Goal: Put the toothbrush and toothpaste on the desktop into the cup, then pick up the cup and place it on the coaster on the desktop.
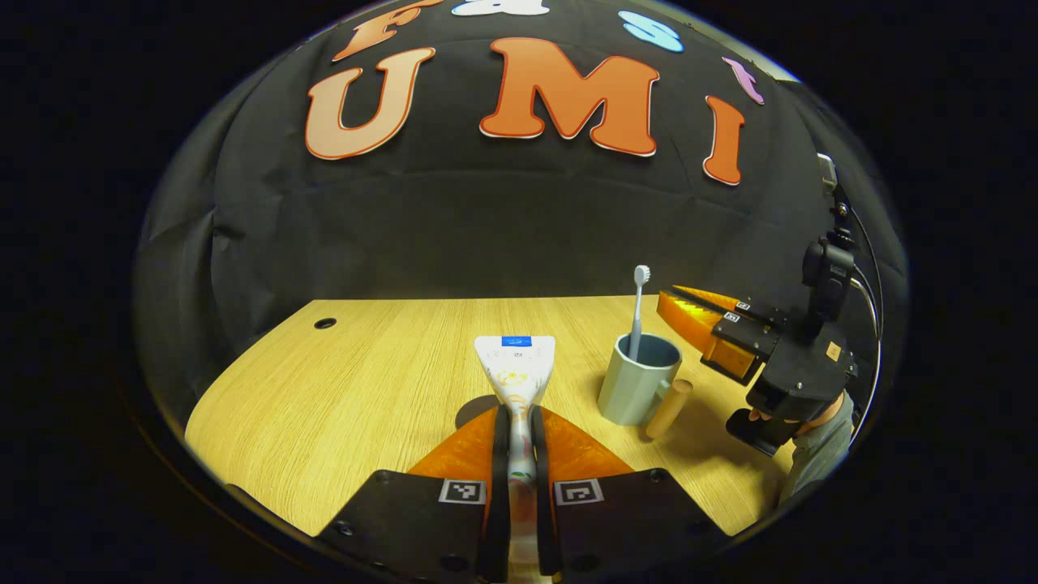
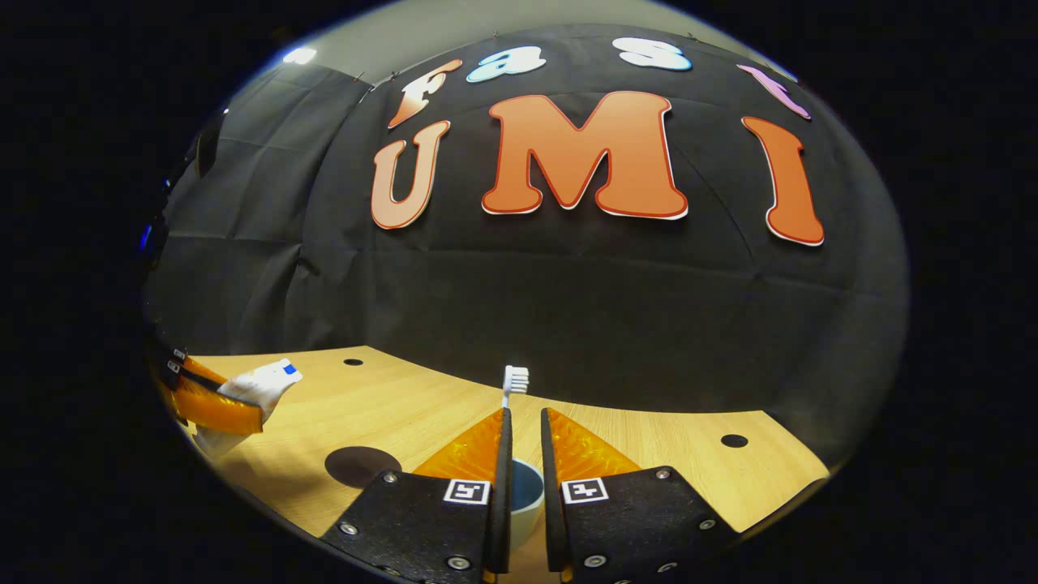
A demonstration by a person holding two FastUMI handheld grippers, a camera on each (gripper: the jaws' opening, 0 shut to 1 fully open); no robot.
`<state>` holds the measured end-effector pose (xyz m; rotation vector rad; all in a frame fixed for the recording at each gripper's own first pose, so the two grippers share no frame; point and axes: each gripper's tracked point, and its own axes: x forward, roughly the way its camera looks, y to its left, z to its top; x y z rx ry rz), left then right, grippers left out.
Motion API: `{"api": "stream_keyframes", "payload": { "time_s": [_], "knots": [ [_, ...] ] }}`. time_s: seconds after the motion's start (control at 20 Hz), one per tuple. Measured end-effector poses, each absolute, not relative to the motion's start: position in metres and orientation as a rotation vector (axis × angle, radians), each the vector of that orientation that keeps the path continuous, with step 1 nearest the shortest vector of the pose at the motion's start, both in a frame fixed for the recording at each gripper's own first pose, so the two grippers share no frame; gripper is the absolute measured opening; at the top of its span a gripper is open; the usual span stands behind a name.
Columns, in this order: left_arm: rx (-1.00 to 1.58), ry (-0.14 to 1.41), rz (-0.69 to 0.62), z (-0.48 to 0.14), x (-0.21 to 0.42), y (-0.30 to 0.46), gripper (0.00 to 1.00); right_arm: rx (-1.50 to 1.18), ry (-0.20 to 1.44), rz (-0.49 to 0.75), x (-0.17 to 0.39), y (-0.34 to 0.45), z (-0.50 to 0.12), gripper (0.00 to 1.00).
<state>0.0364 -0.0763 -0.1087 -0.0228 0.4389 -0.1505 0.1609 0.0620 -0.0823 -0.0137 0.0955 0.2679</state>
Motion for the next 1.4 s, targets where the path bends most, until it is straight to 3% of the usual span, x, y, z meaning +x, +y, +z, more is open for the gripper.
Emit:
{"api": "stream_keyframes", "payload": {
  "time_s": [0.8,1.4],
  "knots": [
    [0.008,0.173,-0.28,-0.063,0.099,-0.134,0.17,0.083,0.043,0.183,0.157,0.006,-0.058,0.65],
    [-0.08,0.094,-0.413,-0.06,0.132,-0.182,0.17,0.181,0.014,0.094,0.165,-0.031,-0.062,0.67]
  ]
}}
